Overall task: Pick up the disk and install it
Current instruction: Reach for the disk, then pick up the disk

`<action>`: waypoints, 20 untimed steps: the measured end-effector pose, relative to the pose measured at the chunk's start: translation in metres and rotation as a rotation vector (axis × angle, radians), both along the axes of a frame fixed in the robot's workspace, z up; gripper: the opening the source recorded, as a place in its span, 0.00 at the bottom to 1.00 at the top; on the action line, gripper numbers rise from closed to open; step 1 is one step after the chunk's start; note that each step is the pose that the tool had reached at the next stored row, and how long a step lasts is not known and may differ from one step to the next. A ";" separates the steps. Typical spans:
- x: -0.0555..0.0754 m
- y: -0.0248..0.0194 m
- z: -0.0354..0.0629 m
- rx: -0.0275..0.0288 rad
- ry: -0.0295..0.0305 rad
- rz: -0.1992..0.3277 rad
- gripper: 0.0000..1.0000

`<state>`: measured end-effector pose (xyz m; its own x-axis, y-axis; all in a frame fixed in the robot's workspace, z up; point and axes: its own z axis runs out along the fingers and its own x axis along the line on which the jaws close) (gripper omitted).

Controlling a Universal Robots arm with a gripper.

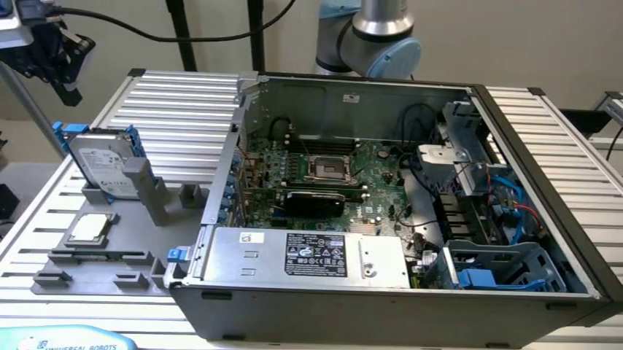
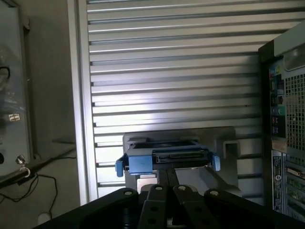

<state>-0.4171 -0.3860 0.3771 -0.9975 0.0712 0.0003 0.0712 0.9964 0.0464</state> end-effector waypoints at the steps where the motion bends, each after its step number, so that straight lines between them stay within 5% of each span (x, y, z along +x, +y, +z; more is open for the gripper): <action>1: -0.004 0.0000 -0.0012 0.0000 0.0003 0.000 0.11; 5: -0.017 0.0000 -0.0059 0.0001 0.0006 0.003 0.11; 20: -0.017 0.0000 -0.0070 0.0000 0.0009 0.006 0.11</action>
<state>-0.4341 -0.3860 0.3700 -0.9979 0.0651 0.0012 0.0651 0.9968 0.0464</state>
